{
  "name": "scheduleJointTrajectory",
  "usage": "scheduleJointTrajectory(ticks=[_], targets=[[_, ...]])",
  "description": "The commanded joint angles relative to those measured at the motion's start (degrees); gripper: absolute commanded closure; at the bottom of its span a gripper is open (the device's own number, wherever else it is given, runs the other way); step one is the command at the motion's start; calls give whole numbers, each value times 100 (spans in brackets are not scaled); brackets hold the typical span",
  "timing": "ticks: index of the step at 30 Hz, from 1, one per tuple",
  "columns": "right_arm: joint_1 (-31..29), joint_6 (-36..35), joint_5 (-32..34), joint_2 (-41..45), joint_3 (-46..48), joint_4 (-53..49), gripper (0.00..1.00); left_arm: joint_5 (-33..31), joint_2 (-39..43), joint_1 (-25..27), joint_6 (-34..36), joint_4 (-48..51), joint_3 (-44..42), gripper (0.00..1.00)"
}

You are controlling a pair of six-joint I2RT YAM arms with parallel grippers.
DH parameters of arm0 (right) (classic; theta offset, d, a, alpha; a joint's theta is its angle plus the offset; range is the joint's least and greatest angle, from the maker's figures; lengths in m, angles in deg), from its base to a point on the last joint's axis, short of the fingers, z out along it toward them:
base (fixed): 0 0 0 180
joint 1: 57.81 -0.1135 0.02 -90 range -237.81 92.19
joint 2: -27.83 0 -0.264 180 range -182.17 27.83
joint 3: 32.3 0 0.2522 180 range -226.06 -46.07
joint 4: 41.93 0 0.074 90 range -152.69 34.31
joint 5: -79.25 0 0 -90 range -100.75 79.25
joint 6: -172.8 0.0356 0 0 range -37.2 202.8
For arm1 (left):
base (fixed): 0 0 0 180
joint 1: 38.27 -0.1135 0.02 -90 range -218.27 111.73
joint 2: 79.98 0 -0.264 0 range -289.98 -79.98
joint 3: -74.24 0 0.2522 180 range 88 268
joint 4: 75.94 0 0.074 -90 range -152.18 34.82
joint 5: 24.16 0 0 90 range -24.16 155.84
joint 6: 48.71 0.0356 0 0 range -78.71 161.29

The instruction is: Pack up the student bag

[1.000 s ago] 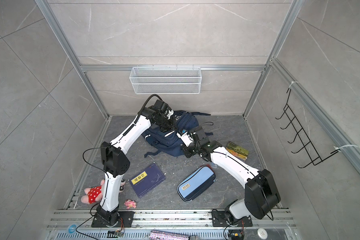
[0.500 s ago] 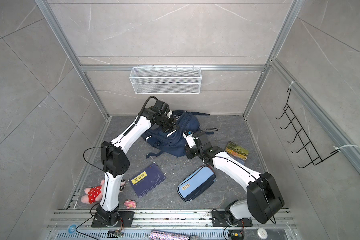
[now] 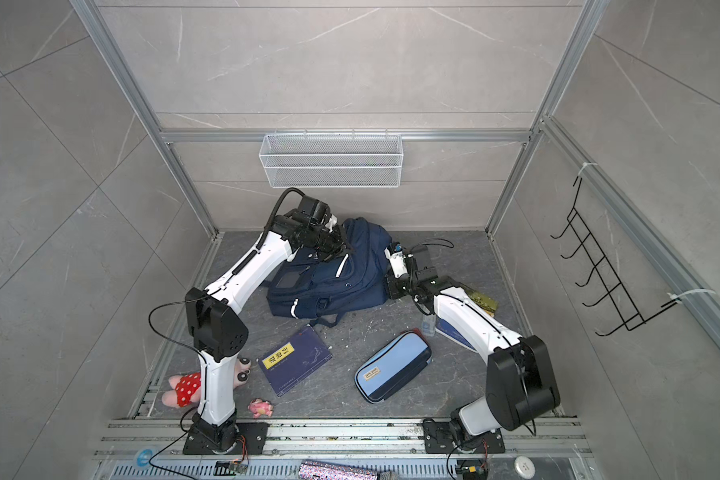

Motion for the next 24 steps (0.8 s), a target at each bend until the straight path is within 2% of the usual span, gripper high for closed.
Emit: scheduleJointTrajectory(ticks=[1, 2, 4, 6, 10, 14, 19, 24], targets=[[87, 130, -327, -549, -257, 96, 100, 130, -297, -132, 1076, -643, 536, 56], [103, 78, -330, -733, -402, 88, 100, 55, -368, -113, 1441, -538, 544, 36], [150, 18, -350, -963, -598, 79, 100, -212, -318, -59, 2234, -209, 480, 21], [219, -11, -381, -1116, -733, 79, 100, -696, 34, 80, 3046, -17, 47, 14], [363, -115, -535, -1286, -977, -32, 100, -1453, 1208, 436, 4518, -228, -1813, 13], [432, -217, -593, -1379, -1133, -163, 100, -2051, 1753, 682, 5401, -490, -3183, 15], [463, -301, -670, -1523, -1312, -349, 100, -2984, 1679, 786, 5842, -1008, -3849, 17], [477, -339, -649, -1580, -1444, -472, 100, -3809, 1079, 786, 6253, -1294, -3749, 19]])
